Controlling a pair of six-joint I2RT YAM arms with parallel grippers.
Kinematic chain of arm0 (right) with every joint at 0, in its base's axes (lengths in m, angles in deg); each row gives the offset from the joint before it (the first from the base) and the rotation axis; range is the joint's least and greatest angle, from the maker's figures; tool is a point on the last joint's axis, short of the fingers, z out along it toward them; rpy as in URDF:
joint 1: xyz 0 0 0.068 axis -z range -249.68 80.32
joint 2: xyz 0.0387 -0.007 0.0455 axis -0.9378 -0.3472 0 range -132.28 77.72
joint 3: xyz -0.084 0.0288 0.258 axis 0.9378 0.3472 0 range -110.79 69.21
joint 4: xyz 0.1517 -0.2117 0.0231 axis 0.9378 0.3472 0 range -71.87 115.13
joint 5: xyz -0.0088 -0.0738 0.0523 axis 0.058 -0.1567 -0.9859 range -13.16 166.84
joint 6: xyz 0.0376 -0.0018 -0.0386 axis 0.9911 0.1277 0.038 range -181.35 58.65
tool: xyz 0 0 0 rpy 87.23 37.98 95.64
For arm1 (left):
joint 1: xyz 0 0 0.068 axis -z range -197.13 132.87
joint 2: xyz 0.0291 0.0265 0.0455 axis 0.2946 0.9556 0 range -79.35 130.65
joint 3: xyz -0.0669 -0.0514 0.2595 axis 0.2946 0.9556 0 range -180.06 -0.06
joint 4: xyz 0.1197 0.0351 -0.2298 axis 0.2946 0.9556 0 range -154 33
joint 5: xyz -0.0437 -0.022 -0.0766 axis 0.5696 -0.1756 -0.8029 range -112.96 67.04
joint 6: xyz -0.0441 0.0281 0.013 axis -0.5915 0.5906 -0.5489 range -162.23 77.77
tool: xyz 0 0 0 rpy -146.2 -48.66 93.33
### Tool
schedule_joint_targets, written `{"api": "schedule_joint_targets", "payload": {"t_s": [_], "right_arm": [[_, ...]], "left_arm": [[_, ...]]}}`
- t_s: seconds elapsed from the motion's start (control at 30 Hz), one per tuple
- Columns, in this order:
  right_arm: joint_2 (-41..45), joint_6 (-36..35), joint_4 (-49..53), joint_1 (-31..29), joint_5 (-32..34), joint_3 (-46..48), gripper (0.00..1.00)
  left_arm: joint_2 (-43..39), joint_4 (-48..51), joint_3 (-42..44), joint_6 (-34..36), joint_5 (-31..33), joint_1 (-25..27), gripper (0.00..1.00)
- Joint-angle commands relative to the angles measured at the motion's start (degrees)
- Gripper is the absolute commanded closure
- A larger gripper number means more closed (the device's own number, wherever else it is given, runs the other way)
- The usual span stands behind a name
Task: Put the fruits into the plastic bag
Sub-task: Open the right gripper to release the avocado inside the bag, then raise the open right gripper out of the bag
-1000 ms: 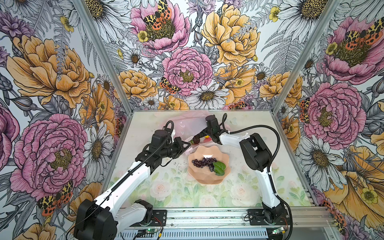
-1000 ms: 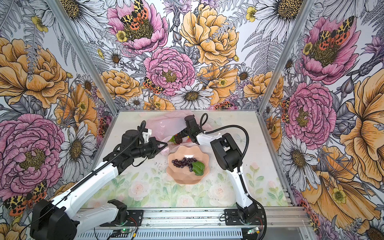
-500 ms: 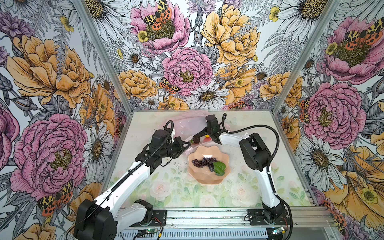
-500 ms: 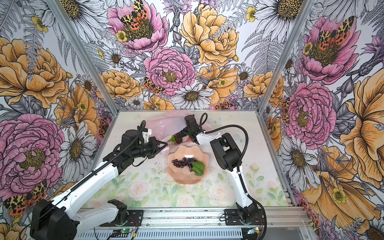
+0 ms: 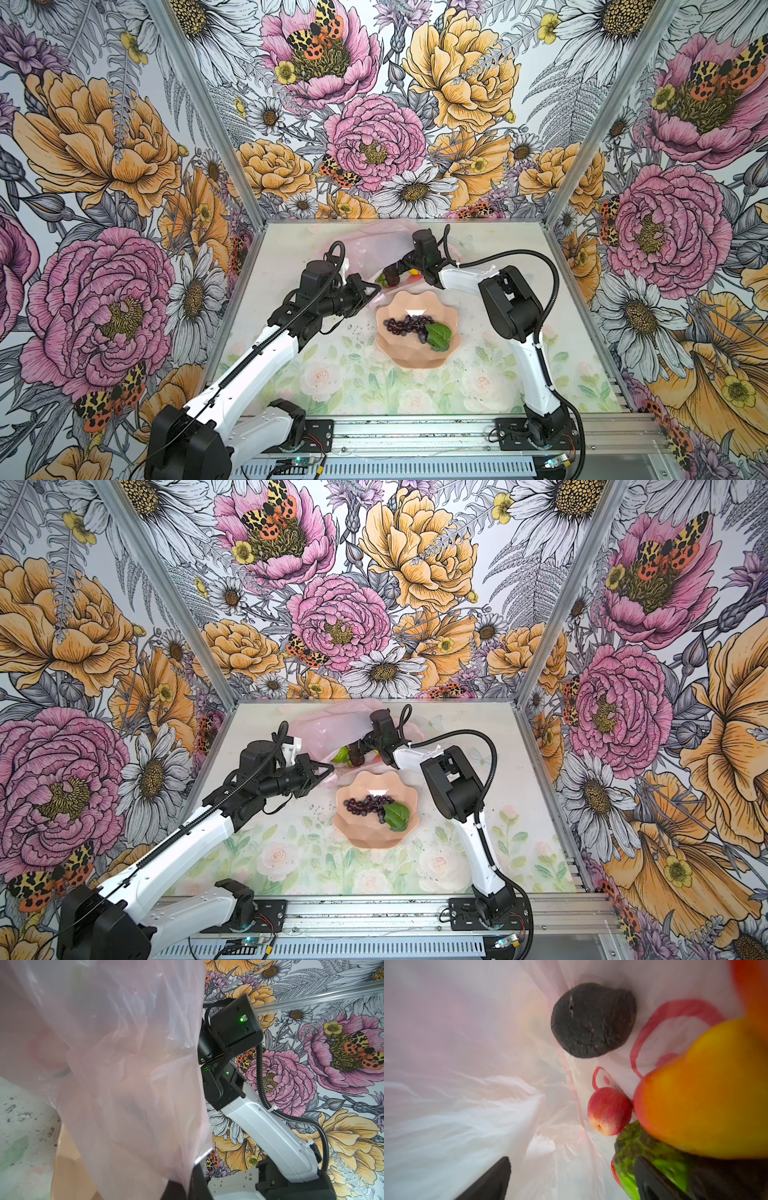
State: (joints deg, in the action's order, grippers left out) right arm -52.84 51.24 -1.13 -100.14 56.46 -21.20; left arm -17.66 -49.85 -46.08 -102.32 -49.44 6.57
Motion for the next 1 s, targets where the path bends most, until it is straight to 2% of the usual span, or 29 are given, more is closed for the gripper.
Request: {"api": "schedule_joint_targets", "payload": {"t_s": [0.0, 0.2, 0.5, 0.67, 0.97], "right_arm": [[4.1, -1.7, -4.6, -0.6, -4.6, 2.5, 0.05], [8.9, -2.8, -6.8, -1.5, -8.8, 8.7, 0.05], [16.8, -8.4, -3.6, -1.9, -16.1, 16.1, 0.04], [21.2, -14.2, 1.9, -1.7, -19.9, 19.2, 0.03], [27.9, -29.4, 18.9, -1.5, -24.5, 20.0, 0.02]], "left_arm": [[-1.1, -1.0, 1.2, -0.3, 0.3, -0.8, 1.0], [-0.6, -1.7, 1.9, 0.1, -0.2, -2.1, 1.0], [2.0, -4.2, 1.2, 0.1, 0.0, -3.3, 1.0], [3.0, -5.5, 1.1, -0.5, 0.6, -3.1, 1.0], [2.0, -4.8, 1.3, -0.5, 2.1, -2.9, 1.0]]}}
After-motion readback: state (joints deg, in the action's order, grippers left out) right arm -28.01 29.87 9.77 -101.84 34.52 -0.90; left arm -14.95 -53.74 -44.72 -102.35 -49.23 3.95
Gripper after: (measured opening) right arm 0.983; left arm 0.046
